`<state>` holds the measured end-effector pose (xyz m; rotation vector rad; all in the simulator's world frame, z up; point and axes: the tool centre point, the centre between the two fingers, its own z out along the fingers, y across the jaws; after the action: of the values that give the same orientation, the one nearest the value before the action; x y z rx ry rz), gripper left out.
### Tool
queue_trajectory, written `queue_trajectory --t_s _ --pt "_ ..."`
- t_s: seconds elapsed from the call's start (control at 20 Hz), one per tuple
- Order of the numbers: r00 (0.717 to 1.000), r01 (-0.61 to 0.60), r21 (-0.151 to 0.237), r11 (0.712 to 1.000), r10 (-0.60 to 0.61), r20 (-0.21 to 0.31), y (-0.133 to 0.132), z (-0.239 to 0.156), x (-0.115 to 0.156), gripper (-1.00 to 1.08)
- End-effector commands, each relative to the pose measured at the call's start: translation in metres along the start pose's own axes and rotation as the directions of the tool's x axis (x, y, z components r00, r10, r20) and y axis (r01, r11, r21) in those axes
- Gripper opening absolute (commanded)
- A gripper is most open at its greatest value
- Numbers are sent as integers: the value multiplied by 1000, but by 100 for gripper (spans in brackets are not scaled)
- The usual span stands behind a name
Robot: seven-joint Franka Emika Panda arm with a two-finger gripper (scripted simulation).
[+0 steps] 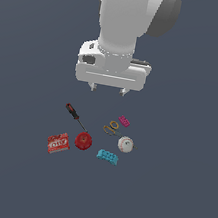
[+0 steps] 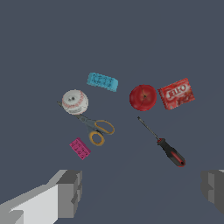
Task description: Pick up a designated object from a clutter of objects.
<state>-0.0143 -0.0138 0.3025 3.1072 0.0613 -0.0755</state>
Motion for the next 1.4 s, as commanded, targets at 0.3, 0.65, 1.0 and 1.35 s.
queue_trajectory --t_s 0.3,0.65,1.0,1.35 --pt "999 42 -3 999 -42 -3 -8 17 1 100" --pt "991 137 -7 991 -137 -10 -25 55 1 100" --pt "959 282 -11 959 -282 -20 -52 112 -7 100" --pt "900 434 -12 901 -434 -33 -81 169 -26 100"
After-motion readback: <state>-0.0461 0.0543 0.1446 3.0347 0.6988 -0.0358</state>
